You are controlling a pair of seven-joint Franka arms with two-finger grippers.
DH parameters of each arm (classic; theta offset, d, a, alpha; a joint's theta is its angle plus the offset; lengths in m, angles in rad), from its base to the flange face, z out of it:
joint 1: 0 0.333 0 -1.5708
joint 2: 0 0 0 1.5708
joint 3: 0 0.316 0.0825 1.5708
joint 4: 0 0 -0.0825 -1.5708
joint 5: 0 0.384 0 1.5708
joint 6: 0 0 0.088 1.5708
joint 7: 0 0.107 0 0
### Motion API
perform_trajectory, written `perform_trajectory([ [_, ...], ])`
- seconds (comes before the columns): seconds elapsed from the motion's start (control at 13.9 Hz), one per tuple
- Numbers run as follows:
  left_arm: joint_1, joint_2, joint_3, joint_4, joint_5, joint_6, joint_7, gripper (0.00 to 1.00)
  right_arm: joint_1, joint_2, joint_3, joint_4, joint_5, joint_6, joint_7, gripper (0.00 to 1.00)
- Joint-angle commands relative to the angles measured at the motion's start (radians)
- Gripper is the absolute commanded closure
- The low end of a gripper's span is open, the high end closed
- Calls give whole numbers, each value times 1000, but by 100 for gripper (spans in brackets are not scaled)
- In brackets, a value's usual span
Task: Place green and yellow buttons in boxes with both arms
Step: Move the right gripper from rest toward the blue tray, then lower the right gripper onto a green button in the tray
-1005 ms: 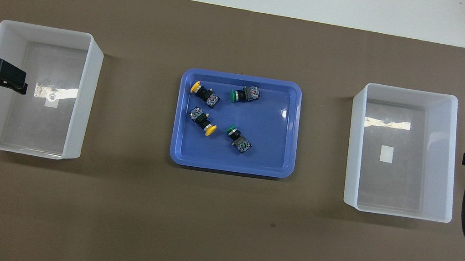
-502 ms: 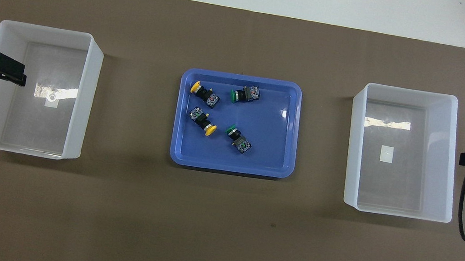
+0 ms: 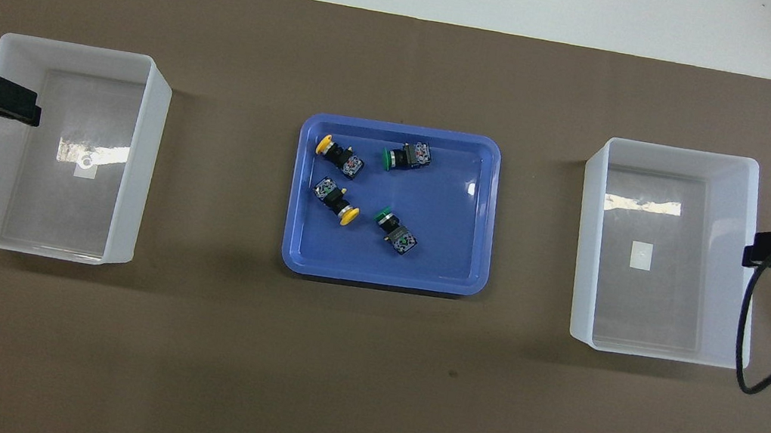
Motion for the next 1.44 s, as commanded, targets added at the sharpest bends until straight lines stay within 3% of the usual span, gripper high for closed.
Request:
perform_trajectory([
  [0.0,4,-12,3,-9,1,16,11,0,33,-40,3,-106,19,102,1,0],
  [0.43,4,-14,3,-12,1,16,11,0,79,-39,5,-216,26,254,2,0],
  [1.0,-5,-20,3,-17,1,13,19,0,157,33,5,-220,61,358,-25,0],
  [1.36,-11,-20,-1,-21,1,26,5,0,221,110,5,-218,85,450,-179,0],
])
